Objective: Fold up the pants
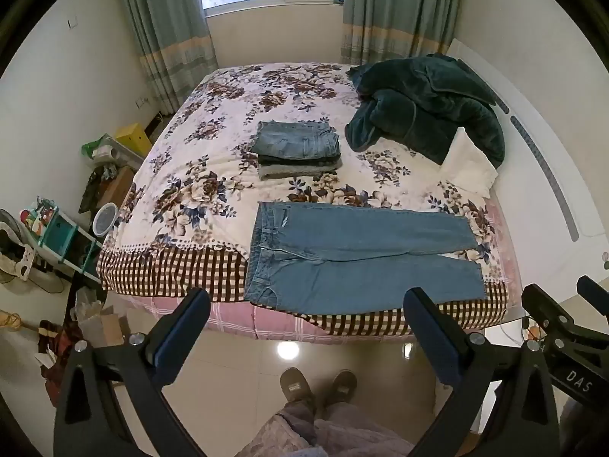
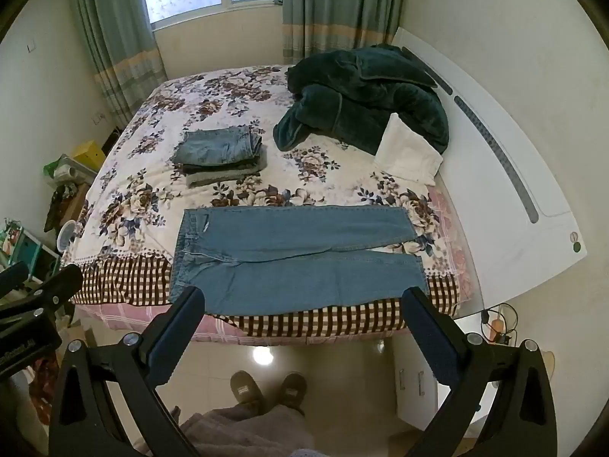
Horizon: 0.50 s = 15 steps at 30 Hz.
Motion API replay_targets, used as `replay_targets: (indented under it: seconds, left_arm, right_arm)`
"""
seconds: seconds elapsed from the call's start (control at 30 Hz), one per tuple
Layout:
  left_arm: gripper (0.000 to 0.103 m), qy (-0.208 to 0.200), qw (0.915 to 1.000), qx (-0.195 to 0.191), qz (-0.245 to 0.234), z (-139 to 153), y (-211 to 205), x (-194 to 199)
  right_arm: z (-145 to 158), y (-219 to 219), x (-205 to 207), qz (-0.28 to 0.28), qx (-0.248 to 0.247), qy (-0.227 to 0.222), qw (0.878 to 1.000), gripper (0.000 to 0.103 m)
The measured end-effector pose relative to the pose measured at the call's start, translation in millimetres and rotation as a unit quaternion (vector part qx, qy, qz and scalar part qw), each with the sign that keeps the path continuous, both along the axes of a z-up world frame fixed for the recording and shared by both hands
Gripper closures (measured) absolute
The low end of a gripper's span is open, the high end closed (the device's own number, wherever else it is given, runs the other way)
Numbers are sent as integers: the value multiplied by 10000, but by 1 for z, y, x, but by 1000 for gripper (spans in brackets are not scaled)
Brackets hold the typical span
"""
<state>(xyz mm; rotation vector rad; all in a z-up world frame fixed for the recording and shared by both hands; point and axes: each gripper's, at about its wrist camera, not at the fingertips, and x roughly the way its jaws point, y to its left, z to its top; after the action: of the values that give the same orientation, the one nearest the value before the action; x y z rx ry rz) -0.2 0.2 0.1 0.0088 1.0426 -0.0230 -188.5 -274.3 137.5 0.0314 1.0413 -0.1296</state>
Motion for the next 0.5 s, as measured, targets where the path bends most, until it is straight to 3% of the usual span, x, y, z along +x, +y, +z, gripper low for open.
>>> replay_targets:
  seconds: [0.5]
  left_arm:
    - [0, 24, 10000, 77, 2, 0, 0, 0]
  right_arm:
    - [-2, 0, 1, 42, 20, 43, 10000, 0]
